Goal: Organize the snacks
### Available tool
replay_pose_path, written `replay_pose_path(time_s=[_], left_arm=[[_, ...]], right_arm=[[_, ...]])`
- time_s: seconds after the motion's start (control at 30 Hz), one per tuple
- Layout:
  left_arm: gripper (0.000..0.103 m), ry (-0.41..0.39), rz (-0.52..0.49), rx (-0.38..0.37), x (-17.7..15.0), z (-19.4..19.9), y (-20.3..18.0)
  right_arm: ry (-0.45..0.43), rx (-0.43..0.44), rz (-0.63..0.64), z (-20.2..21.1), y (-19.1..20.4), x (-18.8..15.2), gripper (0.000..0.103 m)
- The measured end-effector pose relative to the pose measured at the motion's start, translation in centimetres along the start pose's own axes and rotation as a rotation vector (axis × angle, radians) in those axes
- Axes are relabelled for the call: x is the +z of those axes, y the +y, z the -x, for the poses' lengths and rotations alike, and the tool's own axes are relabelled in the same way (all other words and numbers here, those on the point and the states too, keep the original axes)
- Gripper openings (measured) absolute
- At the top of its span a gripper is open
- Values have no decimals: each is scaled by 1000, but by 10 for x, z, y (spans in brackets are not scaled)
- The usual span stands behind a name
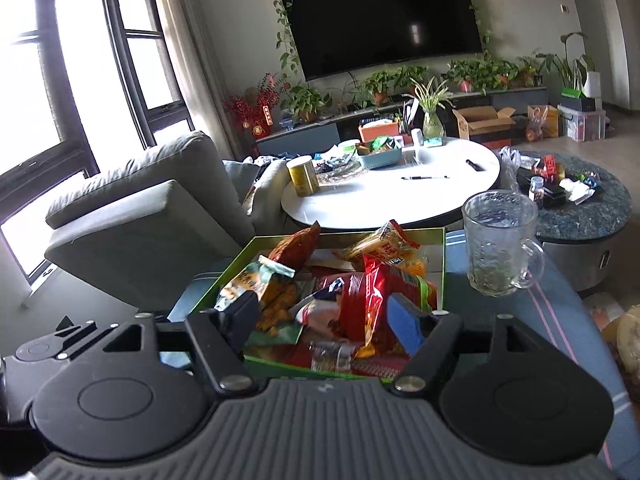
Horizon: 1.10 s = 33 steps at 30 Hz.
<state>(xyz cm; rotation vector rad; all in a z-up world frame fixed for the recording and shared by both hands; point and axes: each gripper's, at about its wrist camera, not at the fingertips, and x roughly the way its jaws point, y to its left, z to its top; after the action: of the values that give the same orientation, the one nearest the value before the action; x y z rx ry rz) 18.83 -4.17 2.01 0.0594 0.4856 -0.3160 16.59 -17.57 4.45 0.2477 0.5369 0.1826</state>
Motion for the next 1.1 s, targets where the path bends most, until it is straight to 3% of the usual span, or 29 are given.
replay_pose_path(time_s=[0.23, 0.53, 1.1], left_arm=[[86, -34, -68, 25, -15, 43, -22], [90, -78, -46, 59, -36, 85, -39], [90, -31, -39, 86, -50, 91, -42]], right_arm=[[6, 10, -19, 33, 4, -20, 87], [-2, -13, -32, 64, 8, -44, 87], [-40, 0, 49, 79, 28, -60, 87]])
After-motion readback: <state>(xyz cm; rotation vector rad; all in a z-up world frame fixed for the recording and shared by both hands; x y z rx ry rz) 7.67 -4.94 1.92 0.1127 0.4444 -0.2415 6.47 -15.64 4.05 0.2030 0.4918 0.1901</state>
